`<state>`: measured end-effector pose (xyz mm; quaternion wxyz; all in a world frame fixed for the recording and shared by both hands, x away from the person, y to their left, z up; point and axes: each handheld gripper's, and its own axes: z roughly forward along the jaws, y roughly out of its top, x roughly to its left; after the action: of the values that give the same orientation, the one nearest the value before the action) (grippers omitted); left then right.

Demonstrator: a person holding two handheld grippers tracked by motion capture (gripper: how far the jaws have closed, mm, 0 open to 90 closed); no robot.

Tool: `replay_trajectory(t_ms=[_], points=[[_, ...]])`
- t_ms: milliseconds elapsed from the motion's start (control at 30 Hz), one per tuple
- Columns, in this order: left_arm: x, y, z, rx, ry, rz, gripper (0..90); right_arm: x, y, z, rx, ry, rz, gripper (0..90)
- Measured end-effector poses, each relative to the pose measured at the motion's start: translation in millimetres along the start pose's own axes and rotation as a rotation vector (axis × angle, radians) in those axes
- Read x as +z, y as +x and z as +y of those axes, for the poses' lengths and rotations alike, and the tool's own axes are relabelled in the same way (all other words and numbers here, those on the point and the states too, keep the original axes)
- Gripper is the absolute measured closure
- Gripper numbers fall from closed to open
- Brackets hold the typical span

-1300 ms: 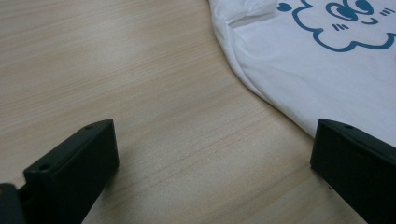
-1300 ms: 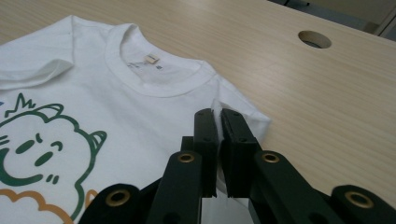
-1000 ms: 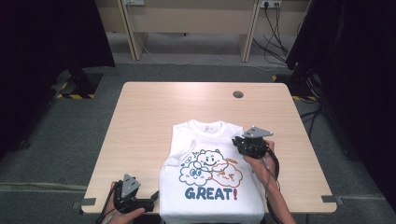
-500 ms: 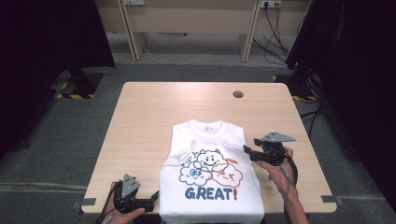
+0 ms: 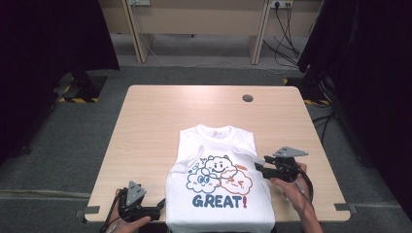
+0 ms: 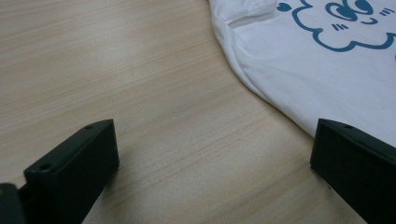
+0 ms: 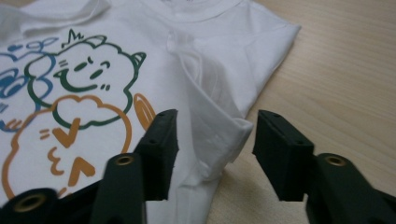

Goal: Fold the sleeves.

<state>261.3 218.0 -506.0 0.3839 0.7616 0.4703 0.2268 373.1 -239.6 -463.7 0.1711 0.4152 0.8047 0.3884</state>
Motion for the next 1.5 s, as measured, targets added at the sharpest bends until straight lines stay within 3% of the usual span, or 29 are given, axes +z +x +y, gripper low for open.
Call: replay_trajectory(t_ms=[100, 233, 400, 533, 700, 800, 867, 900, 1033, 1167, 1267, 1333, 1367, 1400, 1500], points=[[0.0, 0.0, -0.1, 0.0, 0.0, 0.0, 0.0, 3.7, 4.3, -2.0, -0.077, -0.004, -0.005, 69.9], [0.0, 0.0, -0.1, 0.0, 0.0, 0.0, 0.0, 2.9, 9.5, 0.3, -0.134, -0.002, -0.017, 78.2], [0.0, 0.0, 0.0, 0.0, 0.0, 0.0, 0.0, 2.1, 20.0, 3.4, -0.196, 0.0, -0.011, 79.8], [0.0, 0.0, -0.1, 0.0, -0.001, 0.0, 0.0, 7.4, 28.9, 5.1, -0.225, 0.017, 0.007, 75.7], [-0.1, 0.1, -0.3, 0.001, -0.002, 0.0, 0.0, 14.5, 36.6, 1.7, -0.223, 0.056, 0.042, 59.5], [-0.2, 0.1, -0.2, 0.001, -0.001, -0.001, 0.0, 8.0, 32.5, 1.6, -0.163, 0.031, 0.06, 51.8], [-0.2, 0.1, -0.2, 0.001, -0.001, -0.001, 0.0, 3.7, 29.6, 1.9, -0.142, 0.02, 0.048, 50.2], [-0.2, 0.1, -0.2, 0.001, -0.001, -0.001, 0.0, -9.7, 20.3, -0.3, -0.111, -0.002, 0.017, 50.2], [-0.1, 0.0, 0.0, 0.0, 0.0, 0.0, 0.0, -17.8, 15.0, -6.3, -0.098, -0.006, 0.004, 45.9], [-0.1, 0.0, 0.0, 0.0, 0.0, 0.0, 0.0, -18.9, 15.1, -12.8, -0.104, 0.018, -0.008, 45.6], [-0.1, 0.0, -0.1, 0.0, 0.0, 0.0, 0.0, -10.5, 19.5, -18.6, -0.163, 0.064, -0.048, 46.3], [-0.2, 0.1, -0.1, 0.001, 0.0, -0.001, 0.0, -10.5, 19.5, -18.6, -0.163, 0.064, -0.048, 50.0], [-0.2, 0.1, -0.1, 0.001, 0.0, -0.001, 0.0, -10.5, 15.7, -23.2, -0.211, 0.095, -0.079, 50.0], [-0.2, 0.1, -0.1, 0.001, 0.0, -0.001, 0.0, -10.5, 15.7, -23.2, -0.211, 0.095, -0.079, 62.9], [-0.2, 0.1, -0.1, 0.001, 0.001, -0.001, 0.0, -10.5, 15.7, -23.2, -0.211, 0.095, -0.079, 62.9]])
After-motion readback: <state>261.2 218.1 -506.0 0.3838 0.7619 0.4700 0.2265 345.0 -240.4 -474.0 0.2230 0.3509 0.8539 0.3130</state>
